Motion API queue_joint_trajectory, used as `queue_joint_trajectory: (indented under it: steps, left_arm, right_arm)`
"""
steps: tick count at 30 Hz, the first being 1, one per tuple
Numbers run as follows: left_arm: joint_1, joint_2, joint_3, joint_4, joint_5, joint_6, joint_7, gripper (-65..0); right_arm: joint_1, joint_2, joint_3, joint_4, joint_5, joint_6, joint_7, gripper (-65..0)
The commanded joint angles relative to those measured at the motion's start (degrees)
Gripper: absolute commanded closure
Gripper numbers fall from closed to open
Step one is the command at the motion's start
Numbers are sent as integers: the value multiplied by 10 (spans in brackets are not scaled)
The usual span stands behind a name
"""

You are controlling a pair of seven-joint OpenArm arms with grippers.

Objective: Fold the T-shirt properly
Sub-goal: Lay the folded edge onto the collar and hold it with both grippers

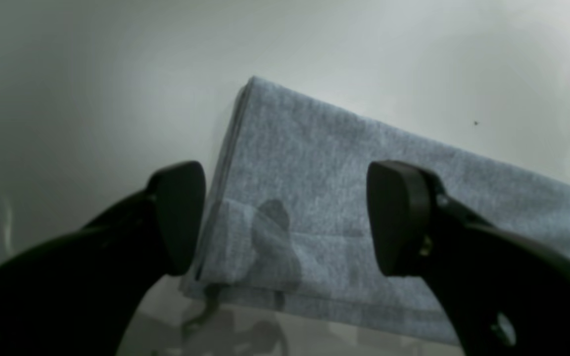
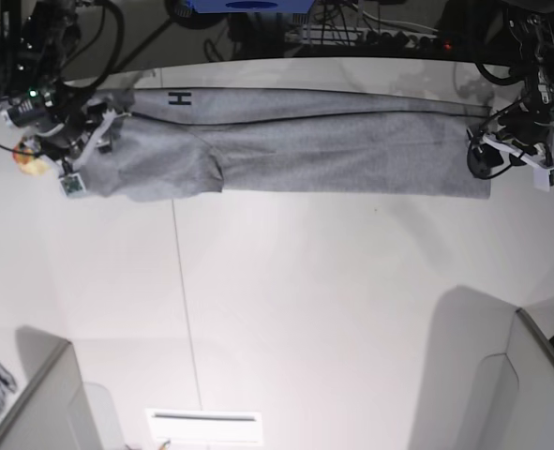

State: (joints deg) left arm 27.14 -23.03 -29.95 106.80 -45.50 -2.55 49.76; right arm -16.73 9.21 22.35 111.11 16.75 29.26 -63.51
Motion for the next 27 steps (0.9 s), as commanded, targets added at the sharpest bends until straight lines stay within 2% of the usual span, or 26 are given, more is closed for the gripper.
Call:
queue_joint_trajectory:
  steps: [1, 4, 9, 15, 21, 27]
  left_arm:
    - [-4, -1, -6, 12, -8, 0, -11, -492]
    - [-4, 12, -32, 12, -8, 0, -11, -492]
    - [-5, 30, -78, 12, -8, 0, -11, -492]
    - [1, 29, -88, 9, -5, 0, -11, -492]
    - [1, 29, -88, 9, -4, 0, -11, -492]
    - [1, 29, -88, 8, -4, 0, -11, -492]
  right_arm:
    - [11, 8, 2, 4, 3, 3, 5, -249]
    - [32, 8, 2, 3, 3, 3, -5, -251]
    - [79, 7, 2, -21, 5, 6, -61, -252]
    - [94, -5, -9, -74, 5, 8, -64, -252]
    - [91, -28, -18, -74, 6, 8, -65, -252]
    - [91, -33, -19, -74, 6, 8, -66, -252]
